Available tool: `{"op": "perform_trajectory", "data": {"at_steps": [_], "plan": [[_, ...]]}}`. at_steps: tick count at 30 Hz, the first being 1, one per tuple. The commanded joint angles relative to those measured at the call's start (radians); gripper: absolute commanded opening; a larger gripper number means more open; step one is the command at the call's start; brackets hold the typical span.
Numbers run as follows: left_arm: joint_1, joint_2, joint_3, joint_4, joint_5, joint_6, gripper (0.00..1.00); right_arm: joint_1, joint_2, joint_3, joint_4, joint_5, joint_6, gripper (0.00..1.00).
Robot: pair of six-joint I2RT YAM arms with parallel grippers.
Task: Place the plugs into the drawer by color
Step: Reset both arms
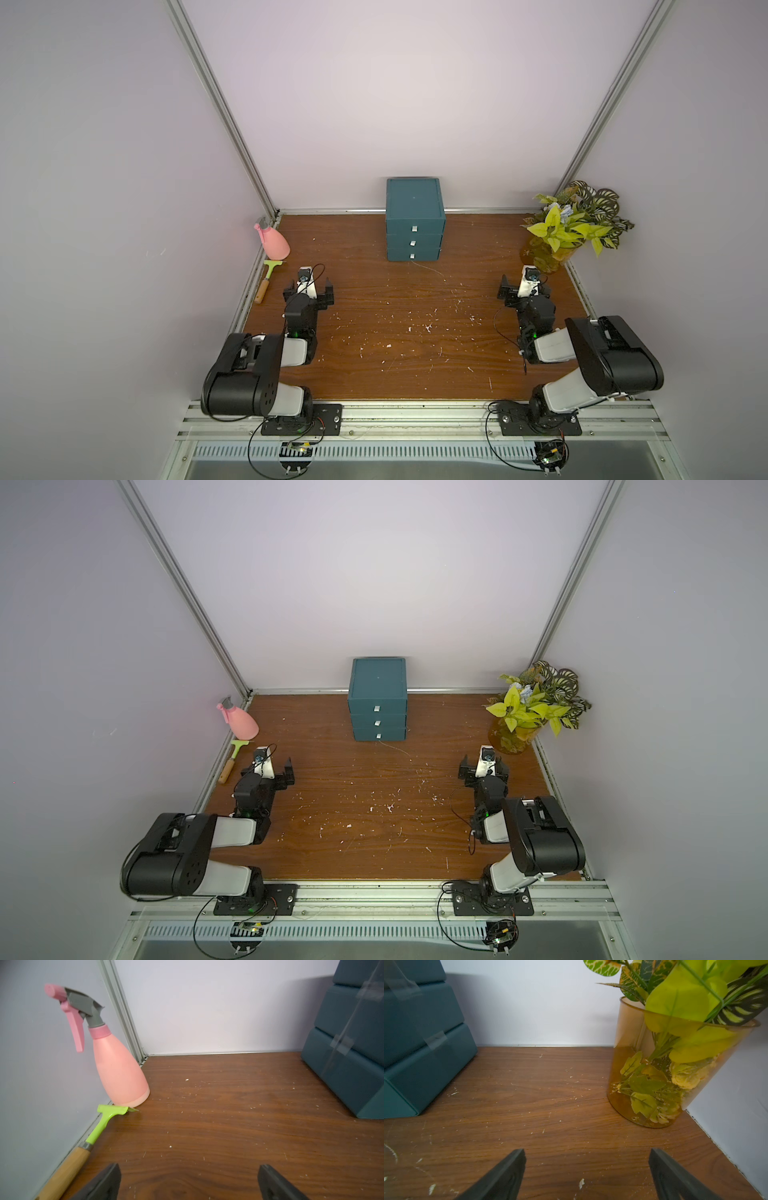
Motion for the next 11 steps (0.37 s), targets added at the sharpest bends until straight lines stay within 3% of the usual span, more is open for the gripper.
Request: {"op": "perform_trajectory", "data": {"at_steps": [1, 5, 11], "plan": [[-0.012, 0.067, 0.037, 0.131, -0.045, -0.012, 0.98, -0.004, -0.002, 0.007, 0.037, -0.024, 0.014, 1.00], [-0.012, 0.070, 0.052, 0.092, -0.058, -0.028, 0.98, -0.011, 0.014, 0.057, -0.044, -0.107, 0.003, 1.00], [-0.011, 0.062, 0.043, 0.104, -0.057, -0.029, 0.98, -0.013, -0.003, 0.022, 0.001, -0.112, -0.003, 1.00]]}}
